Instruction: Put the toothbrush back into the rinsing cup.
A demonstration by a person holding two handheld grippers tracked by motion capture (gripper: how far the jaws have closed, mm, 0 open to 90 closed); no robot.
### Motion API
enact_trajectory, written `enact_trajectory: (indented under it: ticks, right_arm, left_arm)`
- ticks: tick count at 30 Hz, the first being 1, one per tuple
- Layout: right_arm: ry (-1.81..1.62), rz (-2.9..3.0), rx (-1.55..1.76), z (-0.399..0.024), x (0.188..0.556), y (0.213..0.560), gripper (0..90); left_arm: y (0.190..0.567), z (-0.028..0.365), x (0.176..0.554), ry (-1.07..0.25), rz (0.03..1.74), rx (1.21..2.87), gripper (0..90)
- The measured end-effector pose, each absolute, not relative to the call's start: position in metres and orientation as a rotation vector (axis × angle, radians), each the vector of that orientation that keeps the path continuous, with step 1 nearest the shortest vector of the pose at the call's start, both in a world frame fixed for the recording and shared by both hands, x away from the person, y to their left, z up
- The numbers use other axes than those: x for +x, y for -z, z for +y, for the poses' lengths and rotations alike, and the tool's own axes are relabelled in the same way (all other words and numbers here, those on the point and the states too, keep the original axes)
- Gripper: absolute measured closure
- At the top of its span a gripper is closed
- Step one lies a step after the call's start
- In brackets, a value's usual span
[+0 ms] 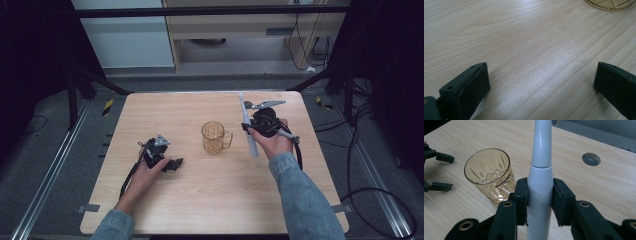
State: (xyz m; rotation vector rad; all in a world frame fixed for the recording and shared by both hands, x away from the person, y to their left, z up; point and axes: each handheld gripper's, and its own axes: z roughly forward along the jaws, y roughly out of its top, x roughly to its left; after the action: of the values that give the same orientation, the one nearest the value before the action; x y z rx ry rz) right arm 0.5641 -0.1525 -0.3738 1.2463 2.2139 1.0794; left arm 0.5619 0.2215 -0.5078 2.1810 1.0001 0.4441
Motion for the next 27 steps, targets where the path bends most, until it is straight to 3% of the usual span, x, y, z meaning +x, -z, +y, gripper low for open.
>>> enact_trajectory:
  ticks: [27]
  right_arm:
    - [-1.142,2.099,1.203,-0.138,0.576,0.339,67.1]
  left_arm:
    - [0.508,0.221,0.562,-0.443,1.002,2.18,0.0]
